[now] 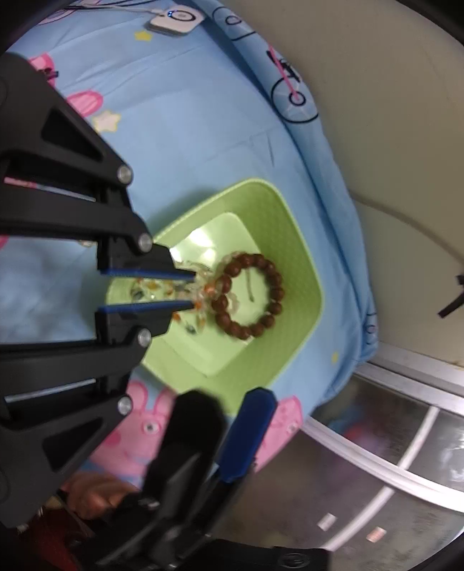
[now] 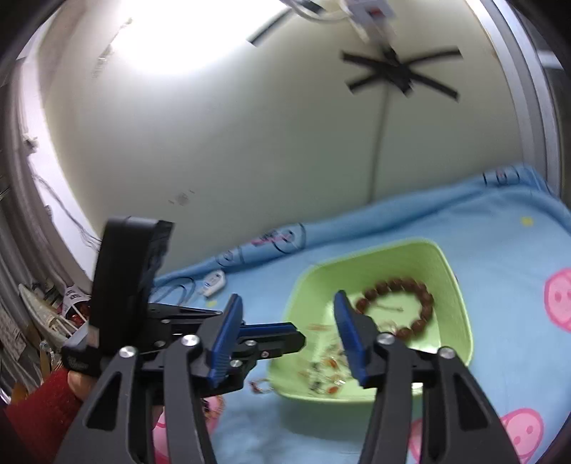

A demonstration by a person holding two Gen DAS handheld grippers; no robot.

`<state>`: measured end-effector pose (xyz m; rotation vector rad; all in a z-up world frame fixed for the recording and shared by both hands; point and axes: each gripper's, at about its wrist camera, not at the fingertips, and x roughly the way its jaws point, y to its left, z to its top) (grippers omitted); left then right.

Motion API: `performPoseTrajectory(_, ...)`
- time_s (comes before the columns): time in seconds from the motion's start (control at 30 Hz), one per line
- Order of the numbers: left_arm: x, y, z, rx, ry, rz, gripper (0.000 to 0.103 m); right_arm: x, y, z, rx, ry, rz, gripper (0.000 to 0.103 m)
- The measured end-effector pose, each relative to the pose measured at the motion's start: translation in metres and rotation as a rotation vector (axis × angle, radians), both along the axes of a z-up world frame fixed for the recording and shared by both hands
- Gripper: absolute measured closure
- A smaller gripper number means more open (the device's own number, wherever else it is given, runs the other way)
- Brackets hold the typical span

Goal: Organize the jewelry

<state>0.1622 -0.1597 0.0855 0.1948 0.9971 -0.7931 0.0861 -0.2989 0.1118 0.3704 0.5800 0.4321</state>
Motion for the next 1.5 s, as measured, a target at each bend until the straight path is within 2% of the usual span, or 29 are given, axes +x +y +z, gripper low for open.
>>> performPoseTrajectory(0.07, 0.002, 0.007, 0.006, -0.046, 0.071, -0.017, 0.081, -0.005, 0.005, 0.007, 0.008, -0.012, 0.011, 0.066)
performPoseTrajectory(0.1, 0.003, 0.005, 0.001, -0.035, 0.125, -0.033, 0.065, -0.007, 0.007, 0.009, 0.007, -0.014, 0.011, 0.065)
performPoseTrajectory(0.13, 0.004, 0.001, -0.006, 0.011, 0.159, -0.043, 0.063, -0.008, 0.009, 0.009, 0.009, -0.012, 0.010, 0.065)
performPoseTrajectory(0.17, 0.003, -0.003, -0.012, 0.055, 0.167, -0.046, 0.063, -0.006, 0.008, 0.010, 0.019, -0.007, 0.006, 0.065)
performPoseTrajectory(0.23, -0.001, -0.004, -0.010, 0.048, 0.176, -0.065, 0.063, -0.008, 0.006, 0.011, 0.048, 0.002, -0.002, 0.065)
performPoseTrajectory(0.33, -0.007, 0.011, 0.010, -0.031, 0.142, -0.052, 0.063, -0.018, 0.004, 0.019, 0.078, -0.017, 0.005, 0.065)
performPoseTrajectory(0.5, -0.016, 0.078, 0.038, -0.162, 0.093, 0.008, 0.063, -0.032, 0.004, 0.019, 0.131, -0.019, 0.031, 0.065)
performPoseTrajectory(0.57, -0.019, 0.121, 0.043, -0.239, 0.099, 0.045, 0.063, -0.033, 0.012, 0.010, 0.123, 0.011, 0.057, 0.065)
performPoseTrajectory(0.67, -0.023, 0.167, 0.043, -0.258, 0.098, 0.119, 0.063, -0.032, 0.027, -0.006, 0.118, 0.061, 0.121, 0.065)
performPoseTrajectory(0.87, -0.046, 0.247, 0.031, -0.196, -0.004, 0.292, 0.063, -0.028, 0.077, -0.021, 0.008, 0.101, 0.232, 0.066)
performPoseTrajectory(0.97, -0.056, 0.277, 0.017, -0.201, -0.003, 0.358, 0.063, -0.024, 0.099, -0.030, -0.045, 0.122, 0.270, 0.076)
performPoseTrajectory(1.03, -0.062, 0.289, 0.001, -0.185, 0.012, 0.386, 0.063, -0.019, 0.114, -0.038, -0.067, 0.155, 0.290, 0.087)
performPoseTrajectory(1.13, -0.068, 0.294, -0.020, -0.149, 0.018, 0.402, 0.063, -0.012, 0.131, -0.050, -0.076, 0.196, 0.331, 0.092)
performPoseTrajectory(1.3, -0.070, 0.288, -0.054, -0.103, 0.046, 0.409, 0.063, -0.004, 0.182, -0.054, -0.161, 0.200, 0.463, 0.092)
performPoseTrajectory(1.4, -0.070, 0.281, -0.067, -0.091, 0.064, 0.411, 0.063, 0.000, 0.217, -0.061, -0.295, 0.161, 0.499, 0.092)
performPoseTrajectory(1.5, -0.069, 0.278, -0.078, -0.087, 0.039, 0.412, 0.064, 0.005, 0.243, -0.071, -0.417, 0.134, 0.536, 0.091)
